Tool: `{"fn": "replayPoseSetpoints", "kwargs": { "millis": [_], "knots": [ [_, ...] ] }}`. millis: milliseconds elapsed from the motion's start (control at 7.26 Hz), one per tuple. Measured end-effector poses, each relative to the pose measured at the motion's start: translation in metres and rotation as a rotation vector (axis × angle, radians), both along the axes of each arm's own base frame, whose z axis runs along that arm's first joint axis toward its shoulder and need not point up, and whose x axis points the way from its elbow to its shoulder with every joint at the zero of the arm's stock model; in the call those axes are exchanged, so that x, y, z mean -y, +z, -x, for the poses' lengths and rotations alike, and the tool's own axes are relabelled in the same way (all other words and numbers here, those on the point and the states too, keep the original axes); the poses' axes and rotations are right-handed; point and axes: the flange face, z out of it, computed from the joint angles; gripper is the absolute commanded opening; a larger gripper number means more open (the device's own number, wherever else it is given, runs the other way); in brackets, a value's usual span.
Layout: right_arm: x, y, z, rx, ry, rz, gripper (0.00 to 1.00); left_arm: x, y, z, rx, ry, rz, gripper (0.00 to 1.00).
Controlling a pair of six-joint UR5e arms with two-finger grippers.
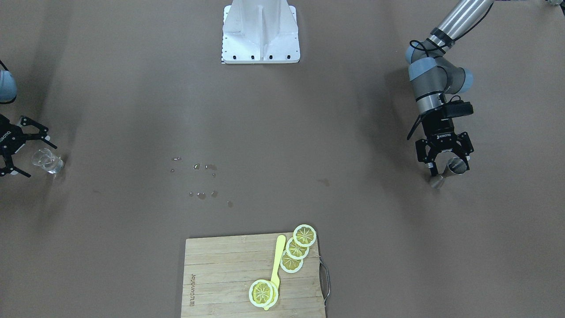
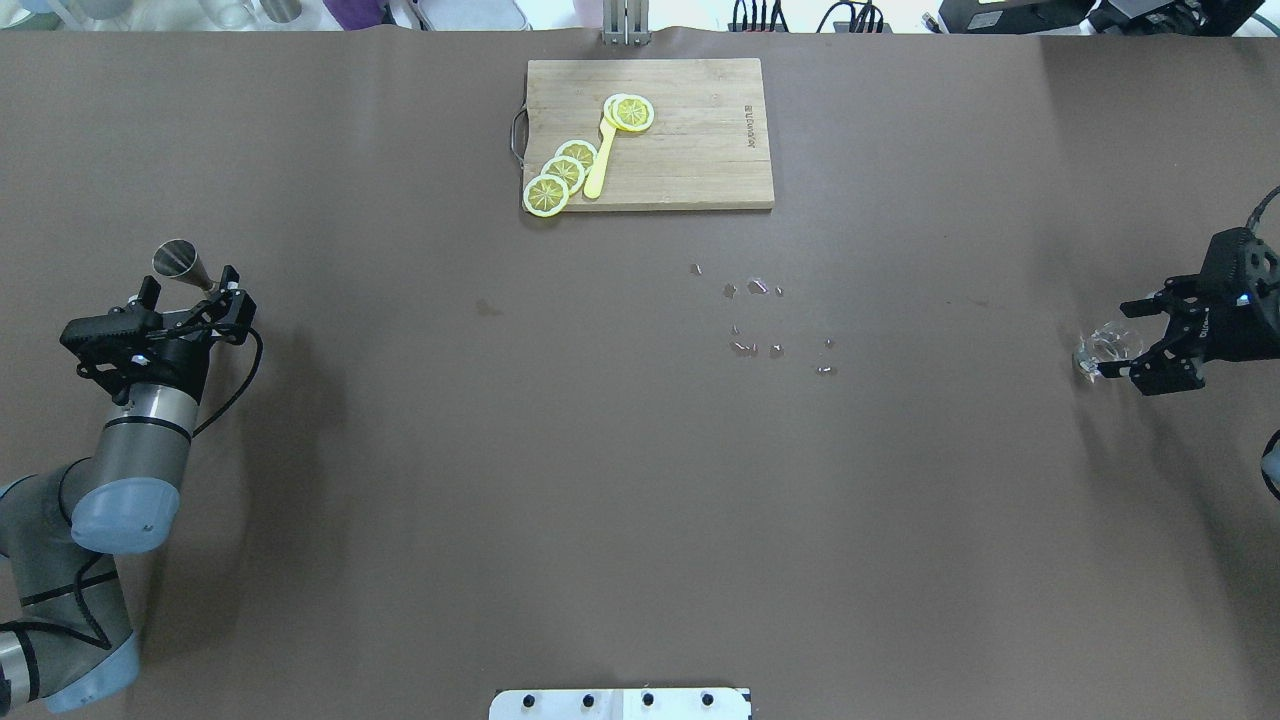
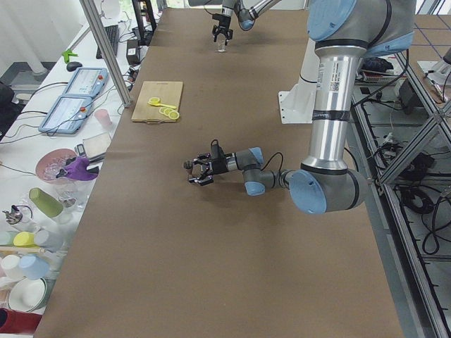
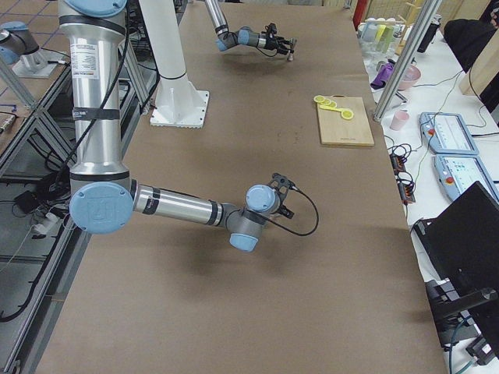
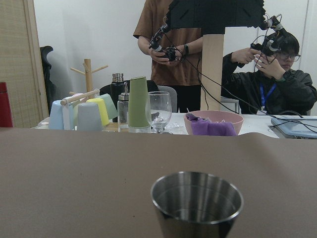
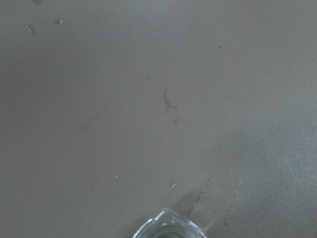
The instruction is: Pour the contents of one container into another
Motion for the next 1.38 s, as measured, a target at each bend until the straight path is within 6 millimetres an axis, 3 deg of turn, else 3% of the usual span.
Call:
{"fn": "replayPoseSetpoints", "kwargs": {
  "millis": [689,1378],
  "knots": [
    [0.014,0.0,0.017,0.0,0.014,0.025,1.0,0.003,-0.007,-0.007,-0.004,0.0,-0.001,0.92],
    [0.014,-0.002,0.028,-0.013,0.041,0.018,1.0,0.003,-0.002,-0.006,0.001,0.0,0.005,0.92]
  ]
}}
